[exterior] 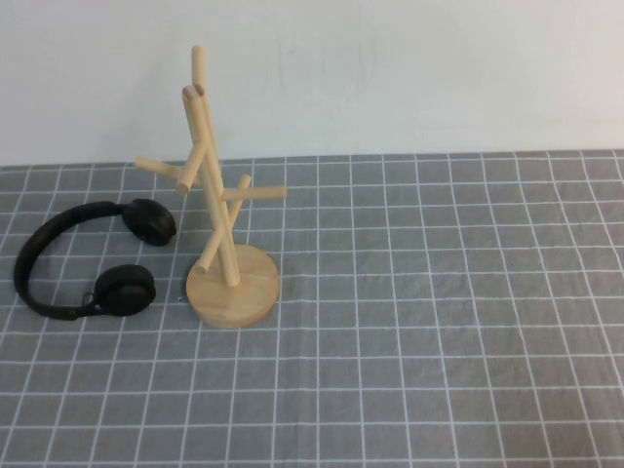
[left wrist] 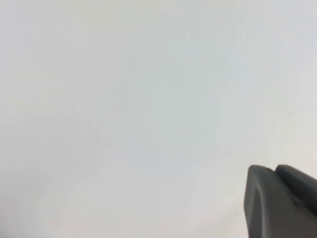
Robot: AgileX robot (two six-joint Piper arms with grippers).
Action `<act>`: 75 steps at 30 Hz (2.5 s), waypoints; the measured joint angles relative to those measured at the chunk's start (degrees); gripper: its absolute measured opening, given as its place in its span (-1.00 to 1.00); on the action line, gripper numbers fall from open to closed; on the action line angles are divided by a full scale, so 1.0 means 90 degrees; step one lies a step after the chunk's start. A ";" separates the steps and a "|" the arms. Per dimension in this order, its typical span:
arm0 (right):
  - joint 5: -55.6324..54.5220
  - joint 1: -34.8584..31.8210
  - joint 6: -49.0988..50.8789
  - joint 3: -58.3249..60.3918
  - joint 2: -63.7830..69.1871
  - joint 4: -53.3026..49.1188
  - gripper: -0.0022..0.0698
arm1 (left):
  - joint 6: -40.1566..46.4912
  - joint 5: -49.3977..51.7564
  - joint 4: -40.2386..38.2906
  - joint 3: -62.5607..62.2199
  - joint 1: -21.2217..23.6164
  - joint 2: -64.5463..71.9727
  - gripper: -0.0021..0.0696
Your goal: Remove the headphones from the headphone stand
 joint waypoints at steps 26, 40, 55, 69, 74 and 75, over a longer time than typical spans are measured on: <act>0.0000 0.0000 0.0000 0.0000 0.0000 0.0000 -0.96 | 0.1508 0.0000 -0.0328 0.1502 -0.2017 -0.3403 -0.95; 0.0000 0.0000 0.0000 0.0000 0.0000 0.0000 -0.96 | 0.1522 0.0114 -0.0431 0.1618 -0.2856 -0.3403 -0.95; 0.0000 0.0000 0.0000 0.0000 0.0000 0.0005 -0.96 | 0.1512 0.0249 0.0218 0.2542 -0.2266 -0.3971 -0.95; 0.0000 0.0000 0.0000 0.0000 0.0000 0.0005 -0.96 | -0.1960 -0.1251 0.2755 0.6260 -0.1846 -0.4831 -0.95; 0.0000 0.0000 0.0000 0.0000 0.0000 0.0005 -0.96 | -0.2161 -0.0719 0.2970 0.6264 -0.1858 -0.4841 -0.95; 0.0000 0.0000 0.0000 0.0000 0.0000 0.0005 -0.96 | -0.2188 -0.0436 0.2970 0.6264 -0.1858 -0.4841 -0.95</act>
